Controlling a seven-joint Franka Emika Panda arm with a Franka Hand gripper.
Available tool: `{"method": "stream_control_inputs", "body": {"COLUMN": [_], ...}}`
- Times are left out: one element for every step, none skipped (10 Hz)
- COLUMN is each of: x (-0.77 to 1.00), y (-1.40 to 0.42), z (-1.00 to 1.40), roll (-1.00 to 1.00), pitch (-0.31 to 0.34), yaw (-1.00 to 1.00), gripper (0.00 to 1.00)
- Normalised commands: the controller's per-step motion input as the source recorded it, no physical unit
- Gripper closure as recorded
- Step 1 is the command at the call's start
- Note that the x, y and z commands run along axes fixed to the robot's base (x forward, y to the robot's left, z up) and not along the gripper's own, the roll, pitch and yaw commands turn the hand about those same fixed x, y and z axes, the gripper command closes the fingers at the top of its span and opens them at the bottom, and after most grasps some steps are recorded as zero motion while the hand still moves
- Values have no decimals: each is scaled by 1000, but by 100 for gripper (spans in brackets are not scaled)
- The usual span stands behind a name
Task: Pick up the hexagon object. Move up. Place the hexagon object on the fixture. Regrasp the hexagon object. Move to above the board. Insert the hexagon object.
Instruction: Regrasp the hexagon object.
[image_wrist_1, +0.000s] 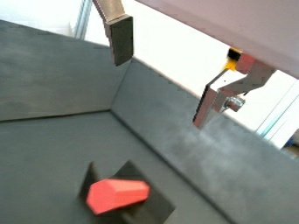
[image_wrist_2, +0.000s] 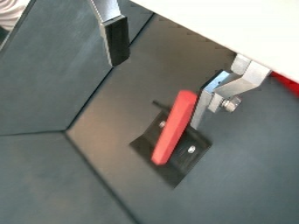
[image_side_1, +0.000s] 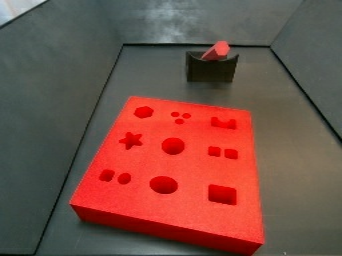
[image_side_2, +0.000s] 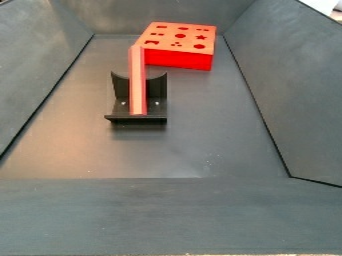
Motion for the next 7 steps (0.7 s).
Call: {"method": "stream_control_inputs", "body": {"x": [98, 103, 105, 106, 104, 92, 85], "y": [-46, -48, -53, -53, -51, -38, -43], "z": [-6, -5, -9, -11, -7, 3, -2], "roll": [1000, 927, 736, 489, 376, 236, 186], "pitch": [179, 207, 195, 167, 148, 101, 63], "yaw": [103, 149, 171, 199, 209, 224, 227], "gripper": [0, 0, 0, 0, 0, 0, 0]}}
